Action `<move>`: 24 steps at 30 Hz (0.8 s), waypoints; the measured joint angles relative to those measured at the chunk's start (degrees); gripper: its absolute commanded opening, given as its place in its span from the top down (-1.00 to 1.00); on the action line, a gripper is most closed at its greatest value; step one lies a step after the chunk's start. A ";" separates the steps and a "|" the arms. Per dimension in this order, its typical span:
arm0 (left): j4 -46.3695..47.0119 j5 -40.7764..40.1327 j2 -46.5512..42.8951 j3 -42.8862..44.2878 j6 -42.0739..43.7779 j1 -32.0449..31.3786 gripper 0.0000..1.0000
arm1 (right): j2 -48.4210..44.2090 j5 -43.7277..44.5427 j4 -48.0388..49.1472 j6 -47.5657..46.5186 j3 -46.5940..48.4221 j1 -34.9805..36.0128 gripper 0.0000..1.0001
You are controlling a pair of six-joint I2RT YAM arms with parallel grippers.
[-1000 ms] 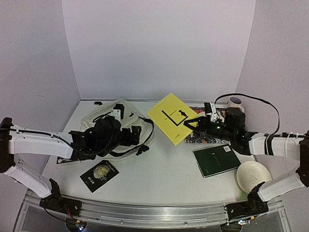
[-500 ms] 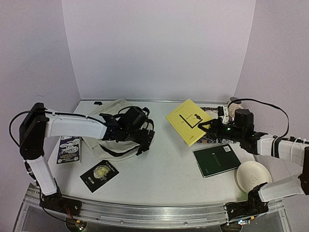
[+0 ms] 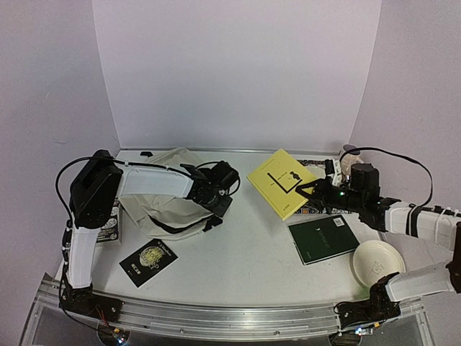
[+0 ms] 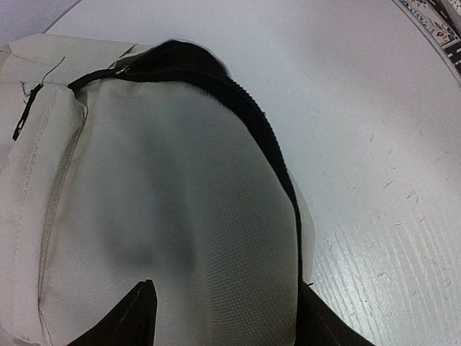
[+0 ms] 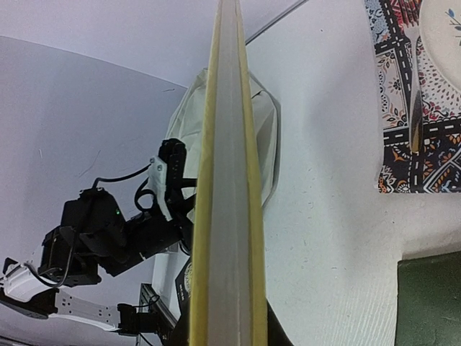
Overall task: Pack the student bag
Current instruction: Pick up the largest pocket of the bag from the student bag.
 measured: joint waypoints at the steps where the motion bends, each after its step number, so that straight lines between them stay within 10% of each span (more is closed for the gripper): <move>1: -0.47 0.14 0.51 0.59 0.39 0.02 0.33 | -0.43 0.12 -0.24 -0.20 -0.08 0.00 1.00; 9: -3.52 5.22 1.14 6.39 1.95 -0.41 0.98 | -3.50 1.44 -2.77 -1.87 -0.33 0.00 1.00; 24: -6.46 11.07 -3.21 11.04 -0.69 -5.20 0.90 | -8.29 1.82 -8.50 -3.58 -0.33 0.00 1.00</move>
